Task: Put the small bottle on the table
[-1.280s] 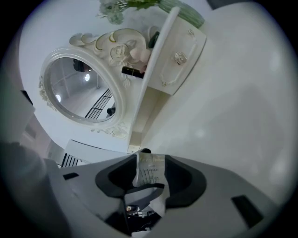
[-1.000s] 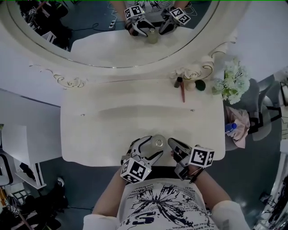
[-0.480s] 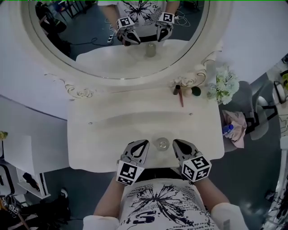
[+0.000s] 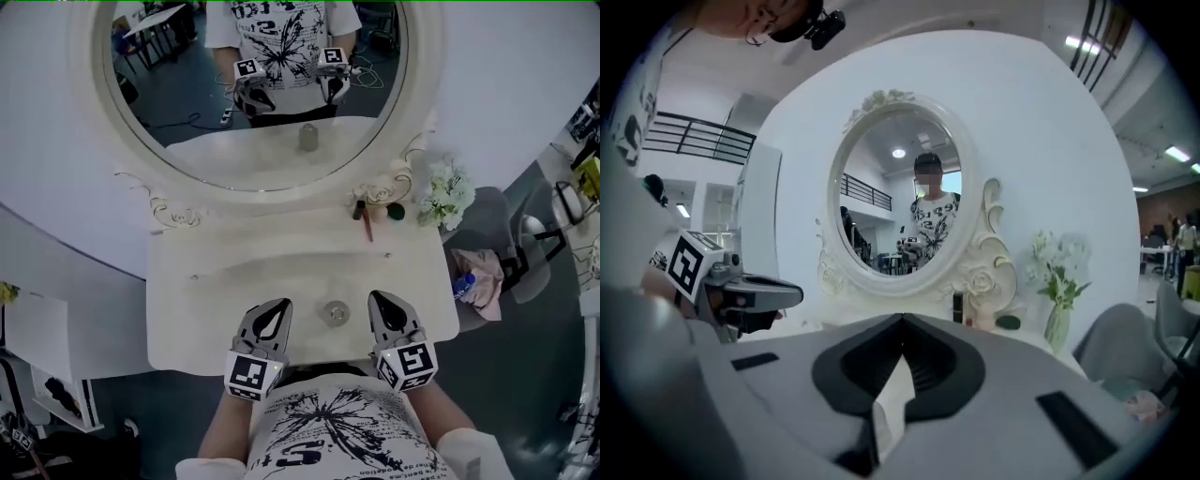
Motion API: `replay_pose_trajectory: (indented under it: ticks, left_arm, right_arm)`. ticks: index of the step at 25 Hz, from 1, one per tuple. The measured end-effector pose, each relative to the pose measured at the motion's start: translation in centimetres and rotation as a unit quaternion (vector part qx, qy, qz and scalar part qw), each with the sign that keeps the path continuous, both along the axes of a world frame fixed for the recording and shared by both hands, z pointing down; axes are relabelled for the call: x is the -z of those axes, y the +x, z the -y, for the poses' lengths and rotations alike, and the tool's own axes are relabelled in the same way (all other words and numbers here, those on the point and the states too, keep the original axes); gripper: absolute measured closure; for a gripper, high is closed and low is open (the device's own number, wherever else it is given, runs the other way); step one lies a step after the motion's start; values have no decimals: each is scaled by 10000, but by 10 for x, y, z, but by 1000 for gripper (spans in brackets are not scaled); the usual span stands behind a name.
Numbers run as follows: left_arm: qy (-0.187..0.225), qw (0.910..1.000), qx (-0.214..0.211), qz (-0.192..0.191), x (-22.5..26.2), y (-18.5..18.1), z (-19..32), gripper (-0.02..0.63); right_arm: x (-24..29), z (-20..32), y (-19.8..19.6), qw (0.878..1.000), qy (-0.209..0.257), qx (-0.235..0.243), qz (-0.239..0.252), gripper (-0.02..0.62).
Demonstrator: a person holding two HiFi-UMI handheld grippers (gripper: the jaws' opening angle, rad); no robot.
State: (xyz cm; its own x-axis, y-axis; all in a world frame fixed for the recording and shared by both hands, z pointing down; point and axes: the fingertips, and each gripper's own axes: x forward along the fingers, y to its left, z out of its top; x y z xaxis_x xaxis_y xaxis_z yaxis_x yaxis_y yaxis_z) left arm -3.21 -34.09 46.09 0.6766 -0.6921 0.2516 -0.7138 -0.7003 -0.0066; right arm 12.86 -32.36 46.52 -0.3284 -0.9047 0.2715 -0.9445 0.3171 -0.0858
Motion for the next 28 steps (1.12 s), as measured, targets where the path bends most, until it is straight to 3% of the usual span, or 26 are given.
replay_pose_trajectory:
  ticks: [6, 28]
  left_arm:
    - [164, 9994, 177, -250, 21, -13, 1, 588]
    - [449, 9975, 337, -437, 46, -13, 16, 588]
  right_arm:
    - [16, -3, -5, 9992, 332, 14, -216, 580]
    - [20, 3, -9, 9985, 352, -44, -421, 578]
